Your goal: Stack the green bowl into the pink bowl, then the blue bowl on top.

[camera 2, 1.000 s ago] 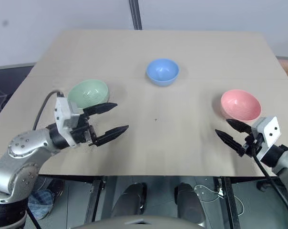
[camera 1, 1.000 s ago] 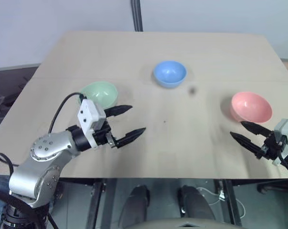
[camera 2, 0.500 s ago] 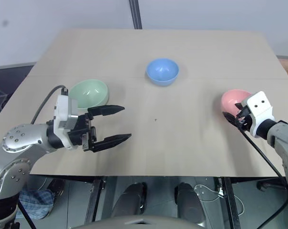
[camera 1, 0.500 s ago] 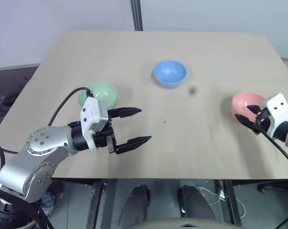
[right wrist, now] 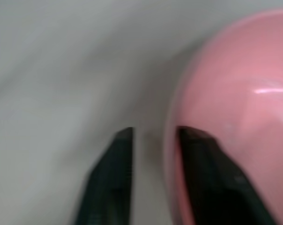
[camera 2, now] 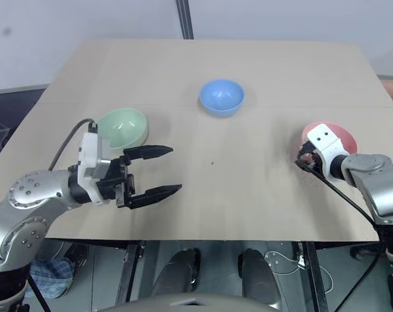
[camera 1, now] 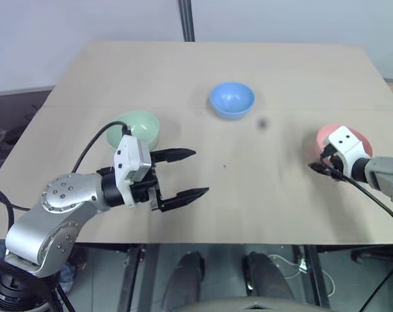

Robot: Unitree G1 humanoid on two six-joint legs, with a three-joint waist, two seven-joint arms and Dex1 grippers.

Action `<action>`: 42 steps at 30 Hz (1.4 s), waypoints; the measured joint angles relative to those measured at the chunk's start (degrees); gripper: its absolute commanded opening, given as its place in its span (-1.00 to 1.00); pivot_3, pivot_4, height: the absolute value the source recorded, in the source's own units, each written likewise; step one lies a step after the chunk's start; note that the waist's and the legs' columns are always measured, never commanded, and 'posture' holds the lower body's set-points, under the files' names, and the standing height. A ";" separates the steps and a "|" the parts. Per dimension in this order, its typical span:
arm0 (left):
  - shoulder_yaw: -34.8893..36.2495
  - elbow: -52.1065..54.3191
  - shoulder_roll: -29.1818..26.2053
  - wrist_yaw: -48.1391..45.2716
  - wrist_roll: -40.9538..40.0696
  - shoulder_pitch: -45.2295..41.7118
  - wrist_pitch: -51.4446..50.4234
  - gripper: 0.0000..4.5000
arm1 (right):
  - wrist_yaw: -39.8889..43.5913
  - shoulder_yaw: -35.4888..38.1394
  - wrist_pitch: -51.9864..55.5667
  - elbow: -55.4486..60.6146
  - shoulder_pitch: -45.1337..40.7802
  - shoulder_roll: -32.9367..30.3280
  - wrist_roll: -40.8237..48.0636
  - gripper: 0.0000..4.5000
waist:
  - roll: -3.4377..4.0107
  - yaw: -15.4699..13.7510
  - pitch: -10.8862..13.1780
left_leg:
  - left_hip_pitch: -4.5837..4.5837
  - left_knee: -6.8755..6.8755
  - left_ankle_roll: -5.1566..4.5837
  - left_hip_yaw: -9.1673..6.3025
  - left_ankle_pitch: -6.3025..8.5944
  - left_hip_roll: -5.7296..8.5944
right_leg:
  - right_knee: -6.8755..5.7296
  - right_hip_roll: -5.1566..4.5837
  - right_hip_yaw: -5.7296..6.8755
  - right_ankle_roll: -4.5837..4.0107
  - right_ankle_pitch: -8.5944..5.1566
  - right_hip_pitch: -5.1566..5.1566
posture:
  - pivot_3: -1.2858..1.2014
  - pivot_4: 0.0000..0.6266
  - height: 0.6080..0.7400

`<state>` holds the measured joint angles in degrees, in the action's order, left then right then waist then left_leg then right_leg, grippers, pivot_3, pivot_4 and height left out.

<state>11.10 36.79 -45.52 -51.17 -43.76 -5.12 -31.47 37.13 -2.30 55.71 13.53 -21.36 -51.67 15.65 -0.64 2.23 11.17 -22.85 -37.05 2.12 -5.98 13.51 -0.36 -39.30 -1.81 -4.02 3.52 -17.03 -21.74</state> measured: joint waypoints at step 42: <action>-2.18 -2.21 -0.07 -0.28 1.54 -2.00 0.57 1.00 | 7.91 -12.99 9.97 24.28 -14.06 13.41 1.55 -0.06 | 0.04 -0.16 0.04 | -0.15 0.40 0.00 -0.27 0.00 0.05 | 0.37 -0.10 0.29 -0.01 0.02 -0.08 | 0.03 -0.52 1.00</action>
<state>8.92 34.58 -45.59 -51.46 -42.23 -7.12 -30.90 45.04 -15.29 65.68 37.81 -35.42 -38.27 17.20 -0.60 2.07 11.21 -22.99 -36.64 2.12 -6.25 13.50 -0.31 -38.93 -1.91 -3.74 3.51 -17.02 -21.82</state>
